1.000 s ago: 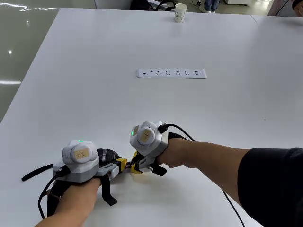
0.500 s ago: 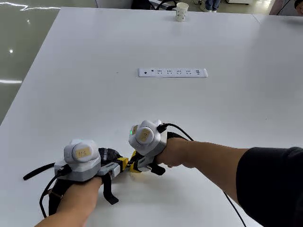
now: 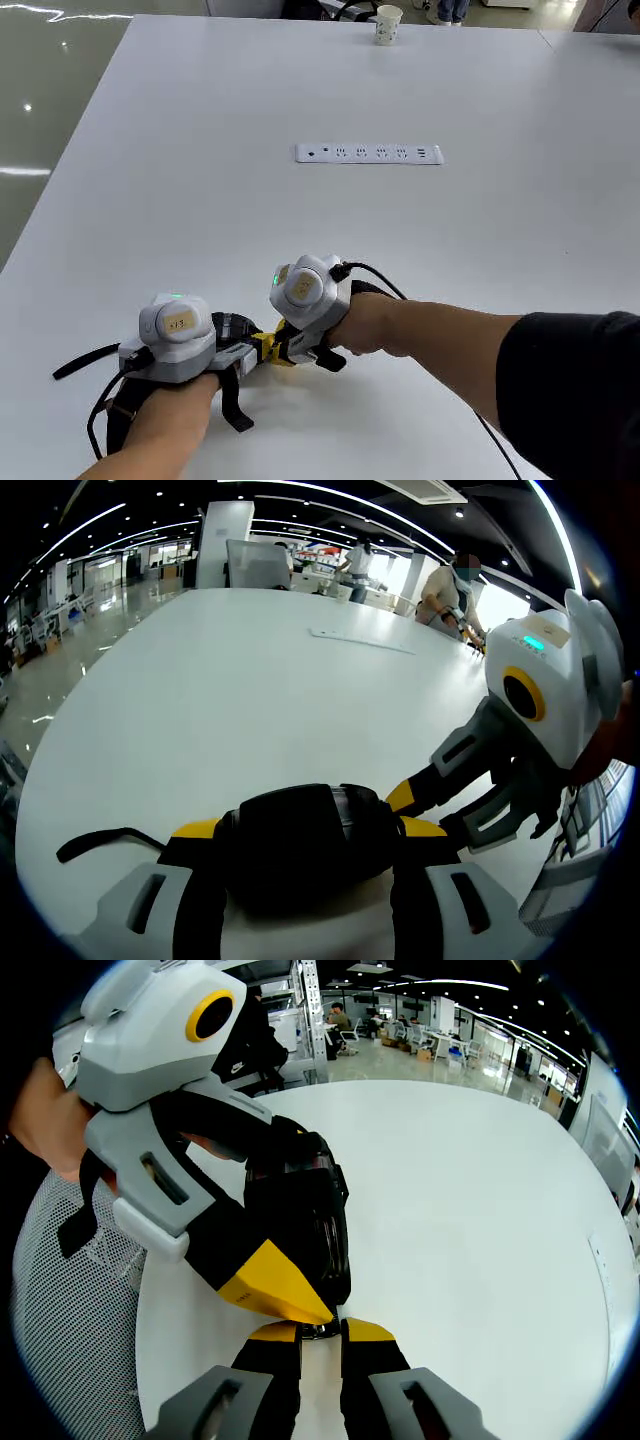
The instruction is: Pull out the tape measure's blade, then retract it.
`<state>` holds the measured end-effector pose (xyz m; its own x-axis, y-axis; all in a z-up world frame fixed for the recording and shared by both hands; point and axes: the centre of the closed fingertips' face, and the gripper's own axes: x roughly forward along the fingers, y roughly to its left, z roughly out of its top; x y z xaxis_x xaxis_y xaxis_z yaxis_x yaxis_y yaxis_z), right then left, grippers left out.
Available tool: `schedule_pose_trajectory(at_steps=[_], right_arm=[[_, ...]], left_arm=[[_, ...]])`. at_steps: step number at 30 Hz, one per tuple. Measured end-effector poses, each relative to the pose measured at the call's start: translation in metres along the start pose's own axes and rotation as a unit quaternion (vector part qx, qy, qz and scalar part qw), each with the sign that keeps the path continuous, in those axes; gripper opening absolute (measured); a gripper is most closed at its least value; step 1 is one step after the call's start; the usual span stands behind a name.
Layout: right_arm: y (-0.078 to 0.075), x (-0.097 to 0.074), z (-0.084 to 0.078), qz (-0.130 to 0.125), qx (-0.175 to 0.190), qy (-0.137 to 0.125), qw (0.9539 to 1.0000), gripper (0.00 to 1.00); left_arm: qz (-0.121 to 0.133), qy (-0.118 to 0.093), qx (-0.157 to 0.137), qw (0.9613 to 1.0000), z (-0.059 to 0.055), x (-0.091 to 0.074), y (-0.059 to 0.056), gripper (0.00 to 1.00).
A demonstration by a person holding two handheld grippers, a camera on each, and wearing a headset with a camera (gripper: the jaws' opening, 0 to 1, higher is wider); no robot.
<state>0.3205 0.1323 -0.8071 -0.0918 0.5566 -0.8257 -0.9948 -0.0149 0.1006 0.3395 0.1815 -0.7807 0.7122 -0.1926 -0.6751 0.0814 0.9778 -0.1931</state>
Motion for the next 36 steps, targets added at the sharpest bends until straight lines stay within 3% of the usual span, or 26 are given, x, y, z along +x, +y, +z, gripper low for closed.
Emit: schedule_pose_trajectory(at_steps=[18,26,36], right_arm=[[0.0007,0.0015,0.0023,-0.009,-0.008,-0.003,0.9999,0.11],[0.0004,0.0007,0.0027,-0.018,0.005,-0.01,0.9998,0.12],[-0.0024,-0.0015,0.003,-0.03,0.031,-0.017,0.9989,0.15]], left_arm=[[-0.001,0.004,0.002,1.0,0.0002,0.0006,0.0003,0.64],[-0.001,0.003,0.008,1.0,0.0005,0.0006,-0.0006,0.65],[-0.021,0.017,0.012,0.9996,-0.0008,-0.0007,-0.0014,0.65]])
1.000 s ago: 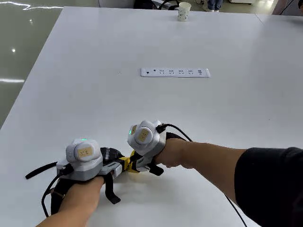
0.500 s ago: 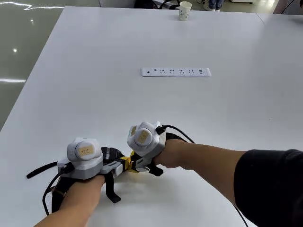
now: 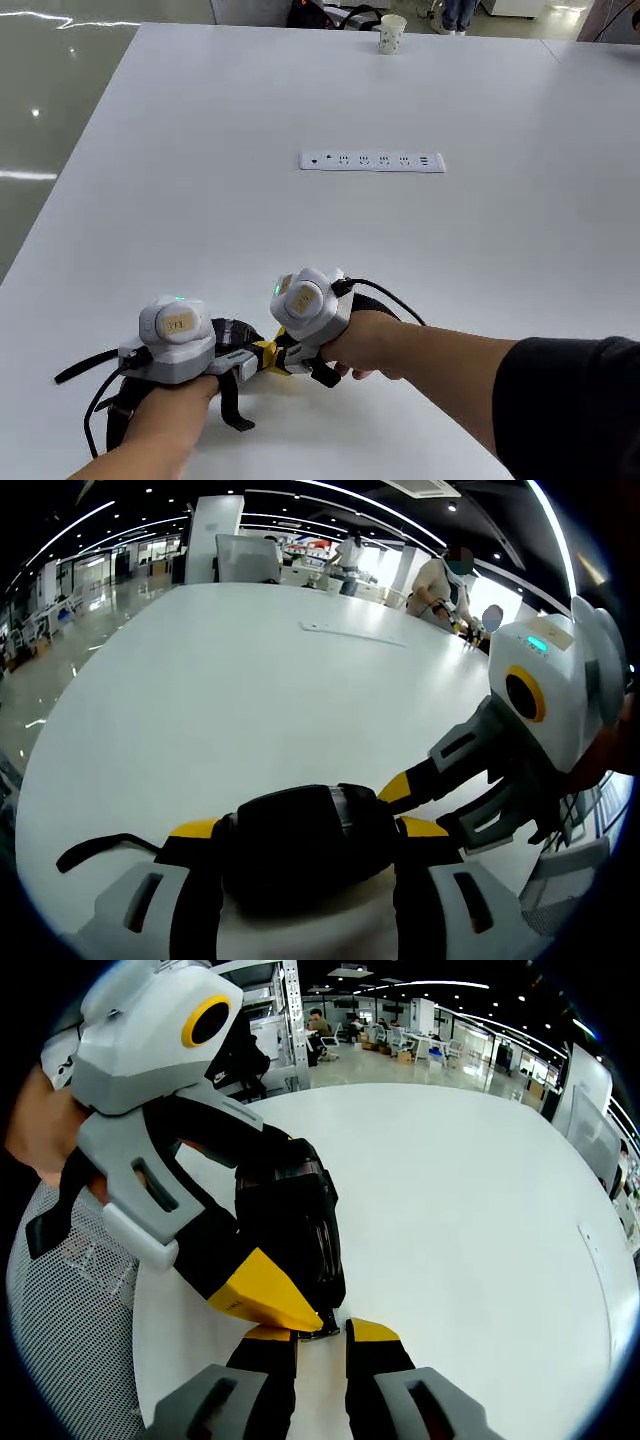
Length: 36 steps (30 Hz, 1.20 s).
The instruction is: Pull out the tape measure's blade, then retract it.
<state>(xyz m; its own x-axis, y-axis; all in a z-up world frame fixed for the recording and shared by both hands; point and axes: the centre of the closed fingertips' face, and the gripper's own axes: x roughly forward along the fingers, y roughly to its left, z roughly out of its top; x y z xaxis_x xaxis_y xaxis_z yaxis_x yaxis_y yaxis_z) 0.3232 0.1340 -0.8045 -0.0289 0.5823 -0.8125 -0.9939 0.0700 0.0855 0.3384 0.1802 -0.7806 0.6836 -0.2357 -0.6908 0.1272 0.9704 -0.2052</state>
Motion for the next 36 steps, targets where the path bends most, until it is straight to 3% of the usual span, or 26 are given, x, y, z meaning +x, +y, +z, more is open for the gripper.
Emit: schedule_pose_trajectory(at_steps=[2,8,10,12,17,19,22,23,25,28,31,36], right_arm=[[0.001,-0.002,0.0,-0.001,0.006,-0.002,1.0,0.15],[-0.003,-0.012,-0.004,-0.013,0.017,0.001,0.9998,0.17],[-0.003,-0.016,-0.006,-0.016,0.023,-0.002,0.9996,0.18],[-0.004,-0.022,-0.01,-0.019,0.029,-0.002,0.9994,0.19],[-0.005,-0.035,-0.016,-0.028,0.04,-0.014,0.9987,0.23],[-0.003,-0.042,-0.018,-0.029,0.048,-0.024,0.9982,0.25],[-0.001,-0.053,-0.024,-0.036,0.046,-0.027,0.9979,0.28],[-0.001,-0.058,-0.027,-0.039,0.047,-0.031,0.9976,0.29],[0.0,-0.065,-0.031,-0.044,0.05,-0.035,0.9972,0.3],[-0.001,-0.079,-0.039,-0.058,0.066,-0.053,0.9947,0.31],[-0.001,-0.091,-0.048,-0.068,0.081,-0.066,0.9922,0.33],[-0.002,-0.111,-0.061,-0.088,0.102,-0.087,0.987,0.36]], left_arm=[[0.002,-0.005,0.011,0.9999,0.003,-0.001,0.001,0.7],[-0.013,-0.006,-0.001,0.9999,0.01,-0.003,0.002,0.78],[-0.027,0.002,-0.006,0.9996,0.01,-0.004,0.0,0.78],[-0.034,-0.001,-0.009,0.9994,0.012,-0.006,0.002,0.86],[-0.064,0.003,-0.03,0.9975,0.013,-0.014,-0.001,0.99],[-0.104,0.005,-0.035,0.9939,0.011,-0.021,-0.013,0.99],[-0.12,0.014,0.0,0.9927,0.003,-0.028,-0.014,0.99],[-0.133,0.023,0.014,0.9907,-0.002,-0.032,-0.015,0.99],[-0.144,0.022,0.029,0.9888,-0.004,-0.037,-0.016,0.99],[-0.159,0.004,0.064,0.9852,-0.001,-0.049,-0.018,0.99],[-0.157,-0.003,0.093,0.9832,-0.001,-0.053,-0.013,0.99],[-0.167,0.002,0.129,0.9774,-0.006,-0.062,-0.014,0.99]])
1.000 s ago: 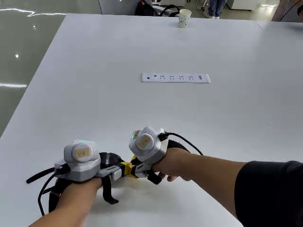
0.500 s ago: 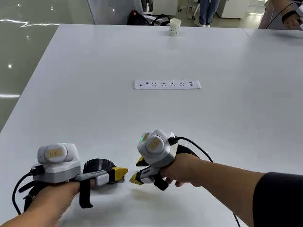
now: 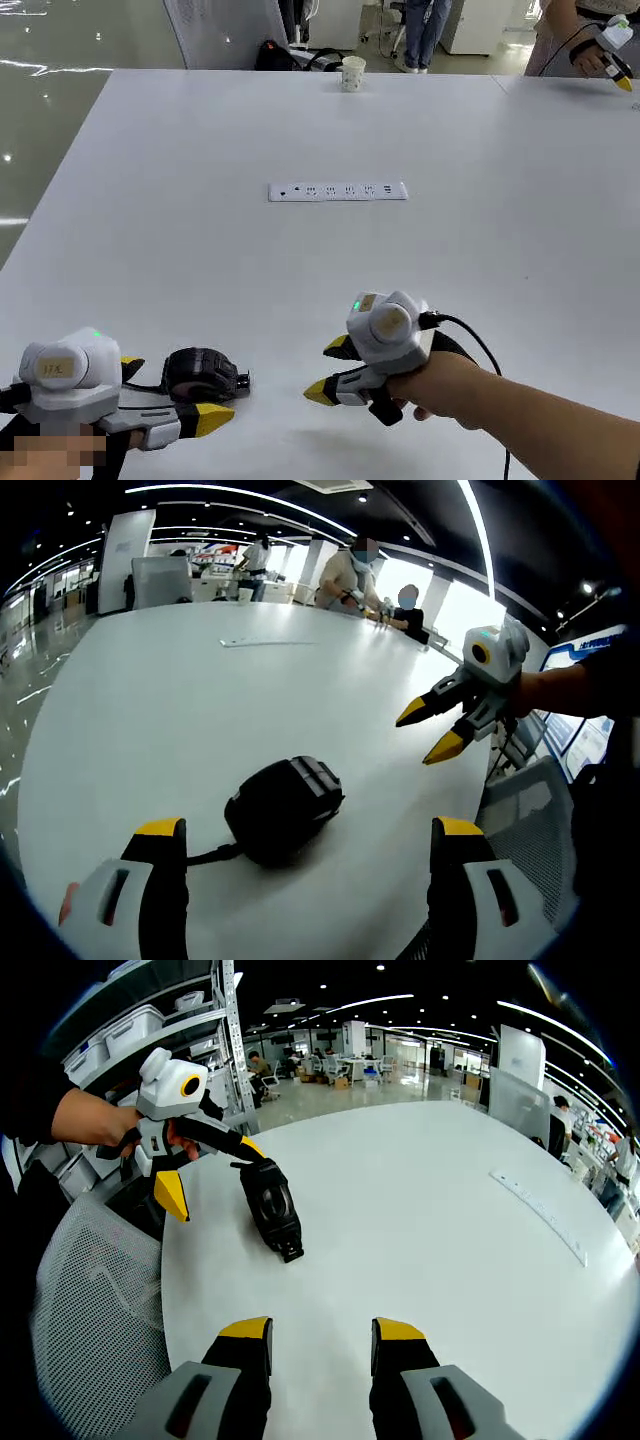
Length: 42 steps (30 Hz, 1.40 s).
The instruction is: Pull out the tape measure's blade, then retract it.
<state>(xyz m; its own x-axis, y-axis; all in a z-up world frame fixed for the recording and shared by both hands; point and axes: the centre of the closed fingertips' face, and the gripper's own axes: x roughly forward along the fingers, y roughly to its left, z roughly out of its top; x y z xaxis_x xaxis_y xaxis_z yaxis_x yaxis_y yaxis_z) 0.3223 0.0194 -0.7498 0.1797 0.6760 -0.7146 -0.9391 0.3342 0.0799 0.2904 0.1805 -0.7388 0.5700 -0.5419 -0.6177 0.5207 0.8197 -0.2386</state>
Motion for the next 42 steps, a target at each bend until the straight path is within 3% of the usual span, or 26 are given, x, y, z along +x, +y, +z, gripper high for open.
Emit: schedule_pose_trajectory(at_steps=[4,8,12,13,14,15,23,28,35,39,42], right_arm=[[-0.004,-0.016,-0.006,-0.01,0.006,-0.015,0.9998,0.41],[-0.01,-0.032,-0.022,-0.021,0.001,-0.021,0.9995,0.44],[-0.013,-0.045,-0.039,-0.03,0.007,-0.023,0.9993,0.49],[-0.014,-0.05,-0.047,-0.035,0.0,-0.017,0.9992,0.5],[-0.017,-0.053,-0.055,-0.044,-0.013,-0.006,0.9989,0.52],[-0.019,-0.056,-0.063,-0.05,-0.019,0.002,0.9986,0.54],[-0.034,-0.086,-0.091,-0.07,0.039,-0.02,0.9966,0.63],[-0.041,-0.107,-0.106,-0.083,0.047,-0.023,0.9952,0.68],[-0.054,-0.14,-0.132,-0.104,0.072,-0.021,0.9918,0.76],[-0.057,-0.153,-0.144,-0.105,0.095,-0.022,0.9897,0.84],[-0.059,-0.162,-0.151,-0.113,0.1,-0.021,0.9882,0.85]], left_arm=[[-0.009,0.023,0.033,0.9991,-0.007,-0.004,-0.001,0.99],[-0.013,0.021,0.043,0.9987,-0.007,-0.011,0.004,0.99],[-0.01,0.019,0.036,0.9991,-0.009,-0.018,0.011,0.99],[-0.016,0.017,0.027,0.9993,-0.01,-0.02,0.01,0.99],[-0.037,0.013,0.008,0.9992,-0.011,-0.021,0.004,0.99],[-0.028,0.009,0.002,0.9996,-0.011,-0.023,0.009,0.99],[-0.005,0.021,0.025,0.9995,-0.026,-0.033,0.022,0.99],[-0.007,0.021,0.001,0.9998,-0.036,-0.041,0.028,0.99],[0.004,0.033,0.007,0.9994,-0.047,-0.054,0.039,0.99],[0.01,0.031,0.003,0.9995,-0.047,-0.06,0.046,0.99],[0.013,0.03,0.001,0.9995,-0.047,-0.064,0.048,0.99]])
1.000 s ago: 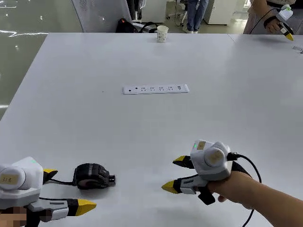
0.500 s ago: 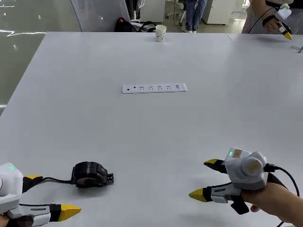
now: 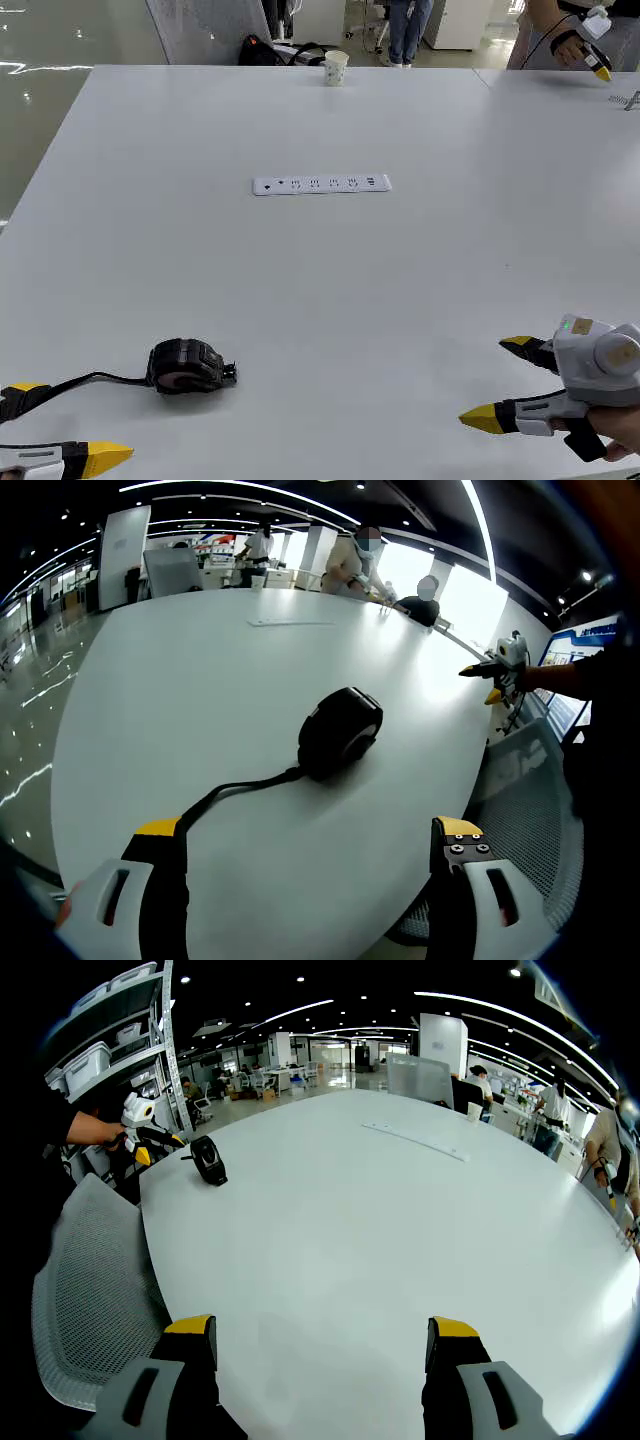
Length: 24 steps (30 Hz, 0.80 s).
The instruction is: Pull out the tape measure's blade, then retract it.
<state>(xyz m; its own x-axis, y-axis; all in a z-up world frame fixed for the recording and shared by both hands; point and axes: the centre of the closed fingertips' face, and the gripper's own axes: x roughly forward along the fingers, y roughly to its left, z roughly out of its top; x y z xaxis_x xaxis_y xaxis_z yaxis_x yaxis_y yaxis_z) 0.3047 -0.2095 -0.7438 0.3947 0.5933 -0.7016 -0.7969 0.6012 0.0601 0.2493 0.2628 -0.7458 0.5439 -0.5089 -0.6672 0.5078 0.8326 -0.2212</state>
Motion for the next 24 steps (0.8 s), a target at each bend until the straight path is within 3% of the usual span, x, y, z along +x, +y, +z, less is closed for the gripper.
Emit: schedule_pose_trajectory(at_steps=[5,11,16,24], right_arm=[[-0.01,-0.012,-0.012,-0.011,-0.001,0.008,0.9999,0.87],[-0.012,-0.023,-0.019,-0.013,-0.006,0.017,0.9998,0.91],[-0.011,-0.025,-0.019,-0.015,-0.009,0.011,0.9998,0.99],[-0.003,-0.024,-0.013,-0.009,-0.012,0.003,0.9999,0.99]], left_arm=[[0.004,0.013,0.014,0.9998,-0.004,-0.004,0.003,0.99],[0.001,0.02,0.015,0.9997,-0.004,-0.012,0.007,0.99],[0.002,0.021,0.015,0.9997,-0.002,-0.017,0.009,0.99],[0.001,0.03,0.009,0.9995,-0.005,-0.019,0.008,0.99]])
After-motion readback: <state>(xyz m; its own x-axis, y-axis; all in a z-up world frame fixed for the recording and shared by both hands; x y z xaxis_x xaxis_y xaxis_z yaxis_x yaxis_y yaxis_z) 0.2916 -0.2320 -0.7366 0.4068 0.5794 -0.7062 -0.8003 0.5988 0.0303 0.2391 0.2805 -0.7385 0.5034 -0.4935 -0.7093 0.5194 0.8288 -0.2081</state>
